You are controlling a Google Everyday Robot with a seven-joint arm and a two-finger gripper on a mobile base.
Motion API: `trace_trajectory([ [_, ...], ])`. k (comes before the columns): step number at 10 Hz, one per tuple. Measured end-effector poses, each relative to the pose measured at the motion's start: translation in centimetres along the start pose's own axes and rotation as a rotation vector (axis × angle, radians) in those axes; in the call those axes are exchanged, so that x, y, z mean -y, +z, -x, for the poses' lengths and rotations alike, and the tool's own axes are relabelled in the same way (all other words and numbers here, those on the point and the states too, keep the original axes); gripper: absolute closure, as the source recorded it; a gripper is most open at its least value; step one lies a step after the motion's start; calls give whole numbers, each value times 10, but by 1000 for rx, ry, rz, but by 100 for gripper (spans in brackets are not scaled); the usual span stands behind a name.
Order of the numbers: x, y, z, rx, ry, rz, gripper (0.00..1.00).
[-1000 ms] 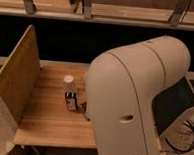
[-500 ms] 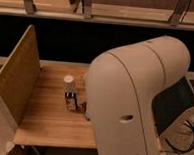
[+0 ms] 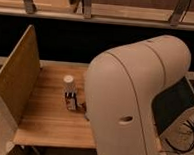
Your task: Place the ceramic cup over the eraser
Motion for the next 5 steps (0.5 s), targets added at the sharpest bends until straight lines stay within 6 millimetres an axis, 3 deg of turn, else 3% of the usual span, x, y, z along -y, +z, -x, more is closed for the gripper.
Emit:
trace_trajectory([
  [3,33,-52,27,-22,-75,-124,29],
  [5,44,-70,40,-30,-115,-162,29],
])
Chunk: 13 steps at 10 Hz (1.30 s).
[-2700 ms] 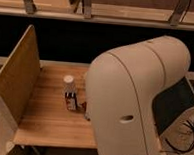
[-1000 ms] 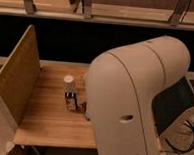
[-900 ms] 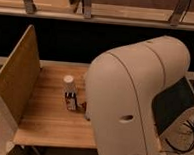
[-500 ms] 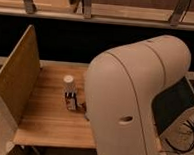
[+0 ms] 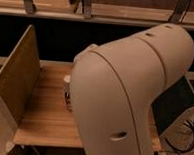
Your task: Place the ceramic cup over the eraser
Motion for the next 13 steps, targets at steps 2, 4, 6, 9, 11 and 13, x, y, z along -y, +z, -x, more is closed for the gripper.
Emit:
trace_trajectory([
  [2,11,-7,11,15,-53,-17,29],
  [4,12,-8,11,15,-56,-17,29],
  [6,10,-6,11,12,-59,-16,29],
  [9,18,7,36,6,-154,-44,29],
  [11,36,15,63,25,-243,-80,29],
  [13,52,23,86,74,-311,-108,29],
])
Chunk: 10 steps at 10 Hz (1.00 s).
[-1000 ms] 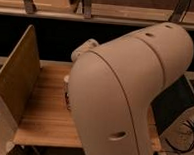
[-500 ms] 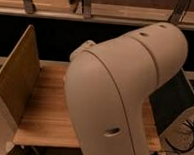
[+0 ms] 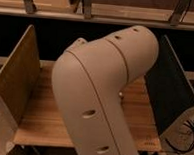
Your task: Place the ceramic cup over the eraser
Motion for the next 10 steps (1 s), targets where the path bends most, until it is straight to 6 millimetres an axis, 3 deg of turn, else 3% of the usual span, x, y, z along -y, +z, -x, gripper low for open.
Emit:
trace_trajectory([
  [3,3,15,21,112,-5,10,29],
  [7,-11,29,60,212,-78,52,29],
  [10,-13,30,63,218,-93,56,29],
])
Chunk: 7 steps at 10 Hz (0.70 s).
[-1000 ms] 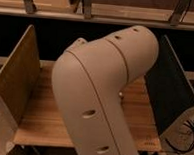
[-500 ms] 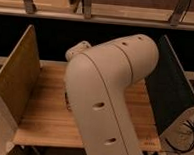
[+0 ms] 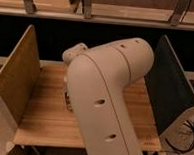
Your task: Place the ceramic cup over the eraser
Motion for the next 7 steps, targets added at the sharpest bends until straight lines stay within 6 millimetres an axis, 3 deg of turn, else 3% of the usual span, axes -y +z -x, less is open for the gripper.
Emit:
trace_trajectory([
  [3,-2,2,1,12,5,0,29],
  [7,-9,19,14,77,-25,1,29],
])
